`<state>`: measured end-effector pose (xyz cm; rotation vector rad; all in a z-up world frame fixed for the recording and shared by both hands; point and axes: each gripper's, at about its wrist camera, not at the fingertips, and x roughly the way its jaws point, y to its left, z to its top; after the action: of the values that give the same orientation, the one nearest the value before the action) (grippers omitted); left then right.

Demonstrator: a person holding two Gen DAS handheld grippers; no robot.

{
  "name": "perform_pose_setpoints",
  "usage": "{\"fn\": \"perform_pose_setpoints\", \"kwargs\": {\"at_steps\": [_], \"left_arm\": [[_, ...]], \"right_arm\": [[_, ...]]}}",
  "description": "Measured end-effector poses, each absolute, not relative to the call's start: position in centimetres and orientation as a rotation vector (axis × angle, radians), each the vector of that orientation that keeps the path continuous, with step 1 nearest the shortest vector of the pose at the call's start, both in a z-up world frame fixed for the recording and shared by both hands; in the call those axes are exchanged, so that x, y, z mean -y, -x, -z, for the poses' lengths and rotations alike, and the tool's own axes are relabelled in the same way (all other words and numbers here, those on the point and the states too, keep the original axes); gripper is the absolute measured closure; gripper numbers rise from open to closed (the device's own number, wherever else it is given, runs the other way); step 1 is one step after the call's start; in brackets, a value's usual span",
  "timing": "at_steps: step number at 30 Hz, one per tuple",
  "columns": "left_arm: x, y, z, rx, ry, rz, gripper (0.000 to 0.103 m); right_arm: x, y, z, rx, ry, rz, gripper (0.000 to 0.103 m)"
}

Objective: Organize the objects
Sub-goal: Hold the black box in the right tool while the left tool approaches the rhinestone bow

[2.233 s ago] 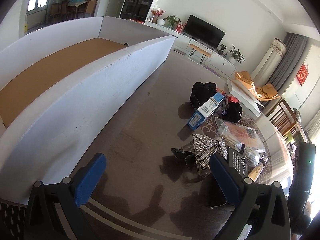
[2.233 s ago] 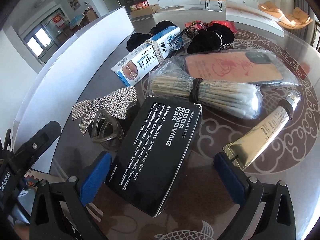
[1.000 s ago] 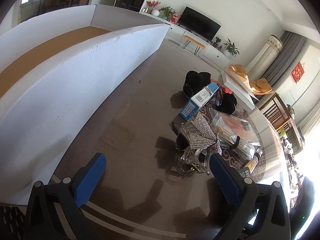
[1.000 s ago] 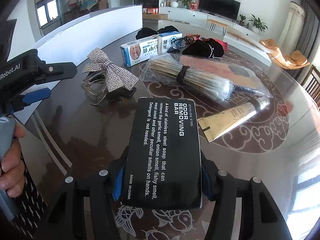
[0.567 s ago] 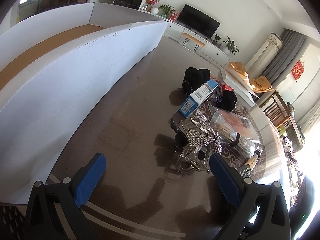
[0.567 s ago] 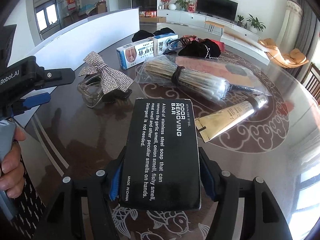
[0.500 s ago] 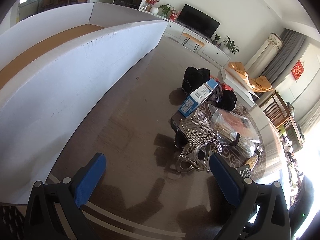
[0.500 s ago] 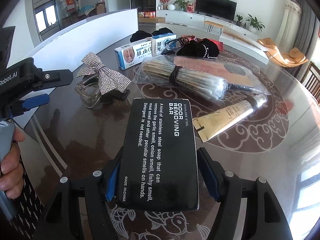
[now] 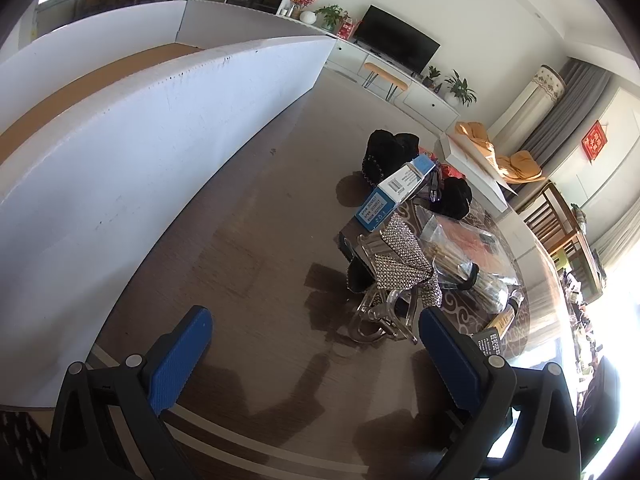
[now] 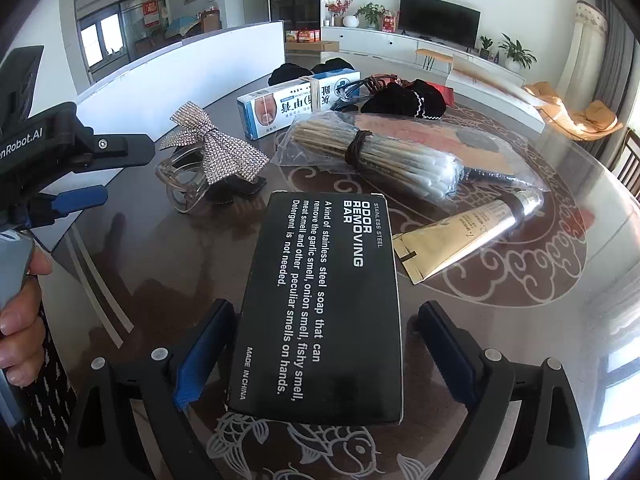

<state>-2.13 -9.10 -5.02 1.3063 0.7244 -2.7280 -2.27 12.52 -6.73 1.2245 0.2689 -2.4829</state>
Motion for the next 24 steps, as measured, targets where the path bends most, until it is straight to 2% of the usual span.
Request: {"fn": "perform_pose_setpoints", "kwargs": {"at_steps": [24], "left_arm": [[8.68,2.11,5.19,-0.726,-1.317,2.73,0.0]], "right_arm": [[-12.37,2.25,6.82,-0.27,-1.228,2.479,0.005]]}}
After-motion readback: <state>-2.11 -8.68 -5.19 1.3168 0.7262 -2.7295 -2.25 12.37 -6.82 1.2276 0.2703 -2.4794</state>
